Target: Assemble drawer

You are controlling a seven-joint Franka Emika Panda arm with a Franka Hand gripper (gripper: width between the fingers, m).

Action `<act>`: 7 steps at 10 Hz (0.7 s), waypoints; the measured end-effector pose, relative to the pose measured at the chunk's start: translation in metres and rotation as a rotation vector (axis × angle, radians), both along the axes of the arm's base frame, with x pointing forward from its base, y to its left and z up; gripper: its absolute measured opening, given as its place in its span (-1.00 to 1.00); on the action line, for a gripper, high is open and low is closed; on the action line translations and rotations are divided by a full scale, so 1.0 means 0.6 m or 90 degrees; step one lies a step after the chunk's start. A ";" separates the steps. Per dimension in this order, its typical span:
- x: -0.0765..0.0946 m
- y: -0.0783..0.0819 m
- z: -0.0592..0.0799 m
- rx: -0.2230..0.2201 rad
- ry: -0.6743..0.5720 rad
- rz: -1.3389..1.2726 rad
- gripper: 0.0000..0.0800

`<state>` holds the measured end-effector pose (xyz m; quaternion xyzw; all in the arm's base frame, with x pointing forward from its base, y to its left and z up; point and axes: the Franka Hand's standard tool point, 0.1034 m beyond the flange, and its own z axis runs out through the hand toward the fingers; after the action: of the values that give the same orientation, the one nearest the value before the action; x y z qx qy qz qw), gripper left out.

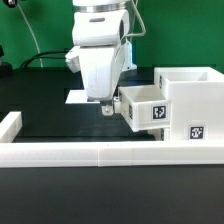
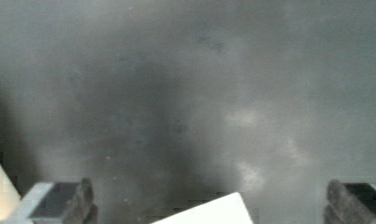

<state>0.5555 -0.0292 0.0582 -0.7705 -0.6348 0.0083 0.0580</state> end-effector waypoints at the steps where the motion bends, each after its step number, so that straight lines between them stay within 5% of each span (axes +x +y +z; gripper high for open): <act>1: -0.002 0.000 -0.003 -0.001 -0.004 -0.004 0.62; 7: -0.044 -0.031 -0.010 0.007 0.010 0.069 0.62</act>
Offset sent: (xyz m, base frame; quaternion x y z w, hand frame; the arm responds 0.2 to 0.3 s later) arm -0.0266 -0.0134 0.0027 -0.0053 0.0008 -0.0594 0.9982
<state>0.5294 -0.0475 0.0523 -0.7346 -0.6751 0.0142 0.0664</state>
